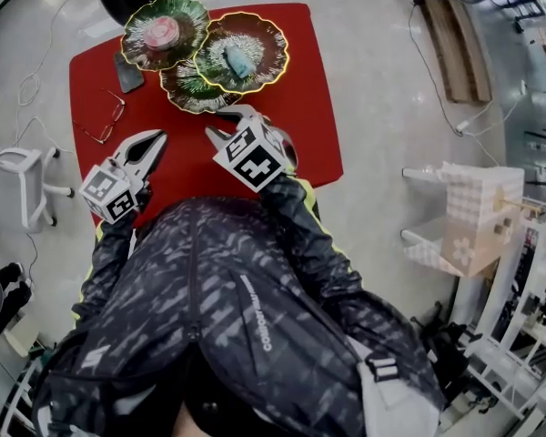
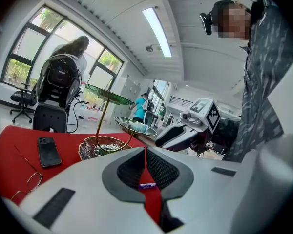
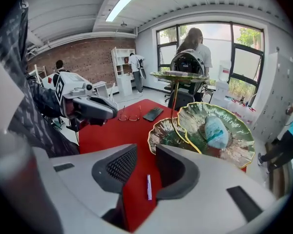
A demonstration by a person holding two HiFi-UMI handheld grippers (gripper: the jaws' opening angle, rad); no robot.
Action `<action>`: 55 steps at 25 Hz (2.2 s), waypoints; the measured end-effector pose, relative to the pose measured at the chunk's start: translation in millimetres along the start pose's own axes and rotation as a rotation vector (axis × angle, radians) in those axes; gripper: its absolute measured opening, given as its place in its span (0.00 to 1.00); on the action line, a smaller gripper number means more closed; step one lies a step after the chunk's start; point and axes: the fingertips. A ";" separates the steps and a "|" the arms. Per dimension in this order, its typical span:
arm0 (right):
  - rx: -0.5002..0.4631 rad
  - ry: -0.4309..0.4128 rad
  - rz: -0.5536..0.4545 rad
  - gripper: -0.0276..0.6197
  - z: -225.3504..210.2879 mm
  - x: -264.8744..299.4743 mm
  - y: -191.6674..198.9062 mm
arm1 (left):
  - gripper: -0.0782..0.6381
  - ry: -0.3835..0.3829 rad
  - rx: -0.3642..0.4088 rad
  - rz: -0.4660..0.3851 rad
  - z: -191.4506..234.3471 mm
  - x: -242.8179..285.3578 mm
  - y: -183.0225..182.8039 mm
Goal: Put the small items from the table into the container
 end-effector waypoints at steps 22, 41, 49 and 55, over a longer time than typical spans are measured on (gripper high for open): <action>0.018 -0.054 0.221 0.32 0.7 80.6 92.2 | 0.13 0.000 -0.062 0.029 6.6 -2.9 16.9; -0.058 -0.048 0.375 0.26 -9.5 128.5 128.8 | 0.13 -0.065 -0.121 0.030 16.9 -26.2 32.0; -0.079 -0.046 0.405 0.24 -7.5 134.6 140.7 | 0.13 -0.070 -0.120 0.016 17.5 -28.0 29.5; -0.034 -0.067 0.385 0.13 -4.6 135.1 139.9 | 0.13 -0.065 -0.108 0.007 15.2 -27.3 26.9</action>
Point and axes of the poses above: the fingertips, and each gripper's own axes: x forward along the fingers, z to its left, y out of its underside, and after that the axes turned 9 degrees about z, right-handed
